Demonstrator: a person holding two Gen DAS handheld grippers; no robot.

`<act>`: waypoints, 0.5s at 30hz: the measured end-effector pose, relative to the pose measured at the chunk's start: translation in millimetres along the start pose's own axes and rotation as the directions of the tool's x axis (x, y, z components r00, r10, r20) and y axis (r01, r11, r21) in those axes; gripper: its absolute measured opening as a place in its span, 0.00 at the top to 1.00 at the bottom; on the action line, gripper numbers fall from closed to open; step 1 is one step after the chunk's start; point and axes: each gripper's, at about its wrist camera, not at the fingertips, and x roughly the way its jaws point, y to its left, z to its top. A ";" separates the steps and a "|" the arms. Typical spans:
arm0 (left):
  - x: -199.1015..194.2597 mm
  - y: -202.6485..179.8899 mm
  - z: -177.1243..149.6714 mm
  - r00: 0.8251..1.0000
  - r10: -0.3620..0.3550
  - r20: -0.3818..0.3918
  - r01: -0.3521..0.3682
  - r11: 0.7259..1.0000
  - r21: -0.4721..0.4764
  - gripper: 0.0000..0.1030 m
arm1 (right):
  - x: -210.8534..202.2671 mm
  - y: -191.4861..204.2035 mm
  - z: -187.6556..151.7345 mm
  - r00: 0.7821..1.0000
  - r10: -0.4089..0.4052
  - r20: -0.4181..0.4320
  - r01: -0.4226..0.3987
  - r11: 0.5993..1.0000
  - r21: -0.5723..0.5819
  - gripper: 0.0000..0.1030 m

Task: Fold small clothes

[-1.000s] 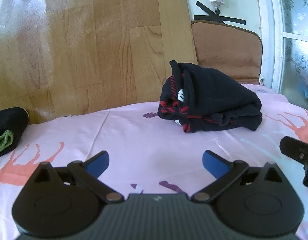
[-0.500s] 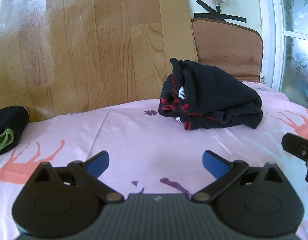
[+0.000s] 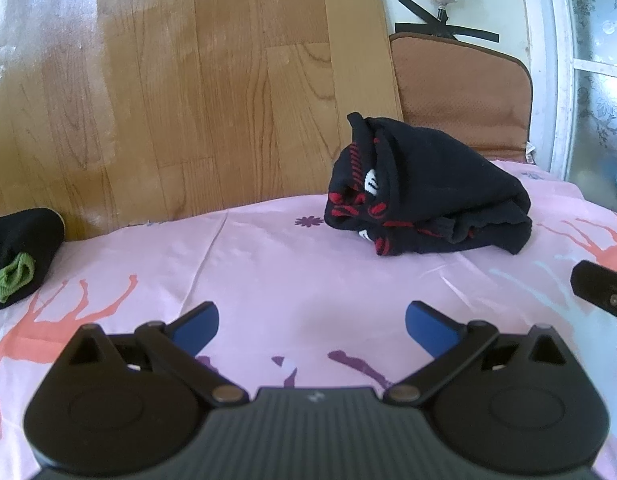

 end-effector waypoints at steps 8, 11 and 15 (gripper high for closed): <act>0.5 1.5 0.3 1.000 0.006 -0.007 -0.006 1.000 -0.010 0.00 | -3.5 -0.2 0.5 1.000 -0.011 0.013 0.011 1.000 0.012 0.00; 0.5 1.9 0.0 1.000 0.005 -0.011 -0.005 1.000 -0.009 0.00 | -3.3 -0.1 0.3 1.000 -0.011 0.013 0.011 1.000 0.013 0.00; 0.1 3.6 0.7 1.000 -0.002 -0.019 0.001 1.000 -0.013 0.00 | -3.2 0.0 0.2 1.000 -0.011 0.013 0.011 1.000 0.016 0.00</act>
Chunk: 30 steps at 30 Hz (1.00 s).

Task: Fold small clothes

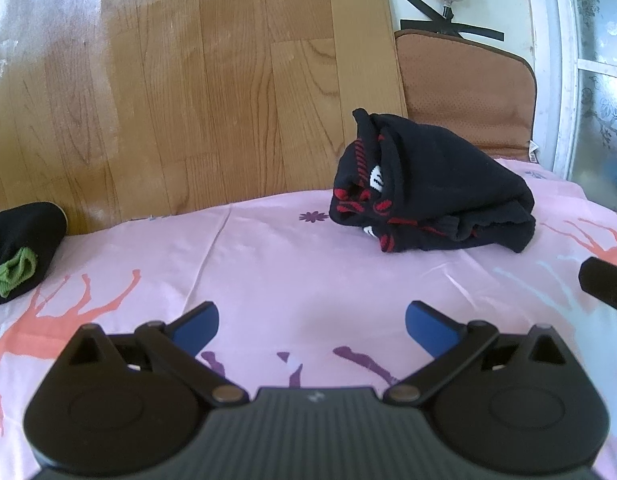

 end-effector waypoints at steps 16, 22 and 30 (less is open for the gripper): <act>-7.4 6.5 4.2 1.000 0.010 0.009 -0.010 1.000 0.000 0.00 | -0.9 1.1 -1.0 1.000 -0.009 0.001 0.009 1.000 0.012 0.00; -8.3 8.0 6.2 1.000 0.020 -0.009 -0.020 1.000 0.000 0.00 | -0.5 1.5 -1.1 1.000 -0.012 -0.004 0.012 1.000 0.013 0.00; -10.8 10.8 9.7 0.999 0.033 -0.027 -0.033 0.999 -0.006 0.00 | 1.3 1.7 -1.4 1.000 -0.021 -0.017 0.021 1.000 0.012 0.00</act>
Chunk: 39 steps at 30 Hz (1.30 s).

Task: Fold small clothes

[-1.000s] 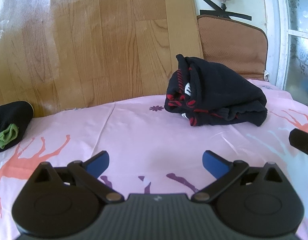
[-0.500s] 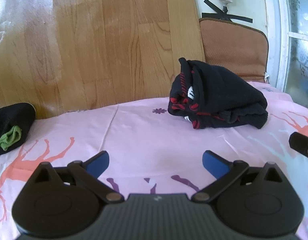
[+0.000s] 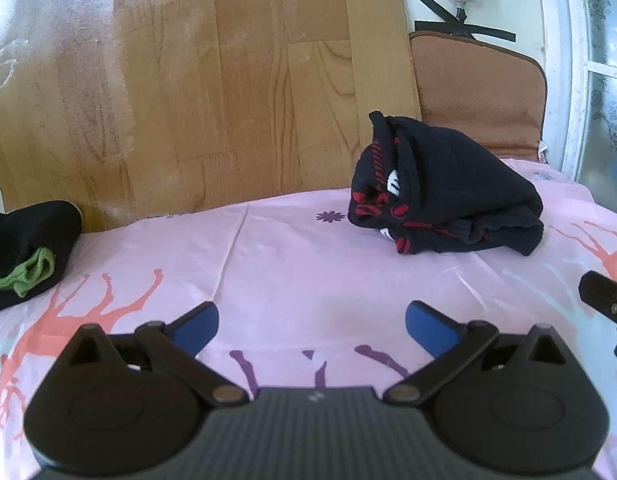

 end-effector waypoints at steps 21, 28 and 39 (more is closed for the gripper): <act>-11.2 14.7 7.1 1.000 -0.006 0.017 0.007 0.999 -0.044 0.00 | -11.0 -9.7 6.3 0.997 0.029 -0.071 -0.021 0.994 0.103 0.00; -21.4 22.1 15.6 0.998 -0.056 -0.001 0.056 0.998 -0.031 0.00 | -37.3 -1.1 34.1 0.997 0.065 -0.031 -0.062 0.996 0.069 0.00; -40.8 37.5 23.5 0.992 -0.126 0.022 0.127 0.988 -0.082 0.00 | -54.6 24.2 54.7 0.986 0.151 -0.066 -0.149 0.988 0.034 0.00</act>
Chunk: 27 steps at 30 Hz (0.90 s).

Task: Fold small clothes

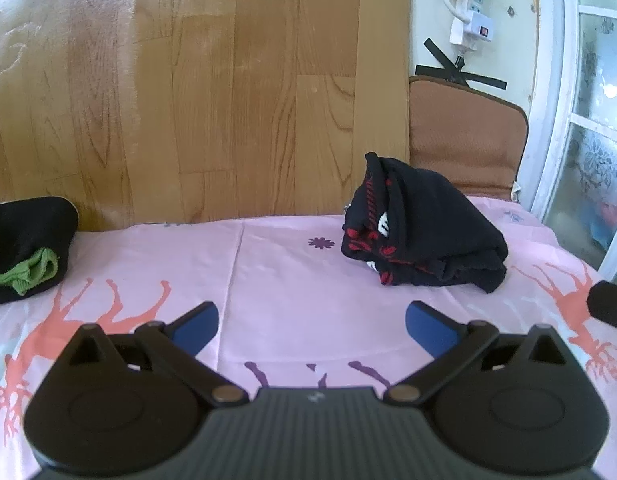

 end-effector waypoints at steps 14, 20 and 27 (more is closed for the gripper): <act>-8.9 0.1 -1.0 0.999 0.009 0.033 -0.009 1.000 0.011 0.00 | 2.2 22.8 -11.2 0.999 0.021 -0.038 -0.024 0.997 -0.075 0.00; -10.5 1.7 -1.8 0.999 0.000 0.033 -0.001 1.000 0.014 0.00 | 12.3 34.8 -25.2 0.995 0.025 -0.094 -0.035 0.994 -0.106 0.00; -10.0 0.7 -2.2 1.000 -0.001 0.026 0.000 1.000 0.020 0.00 | 17.2 40.9 -32.6 0.993 0.027 -0.118 -0.043 0.991 -0.130 0.00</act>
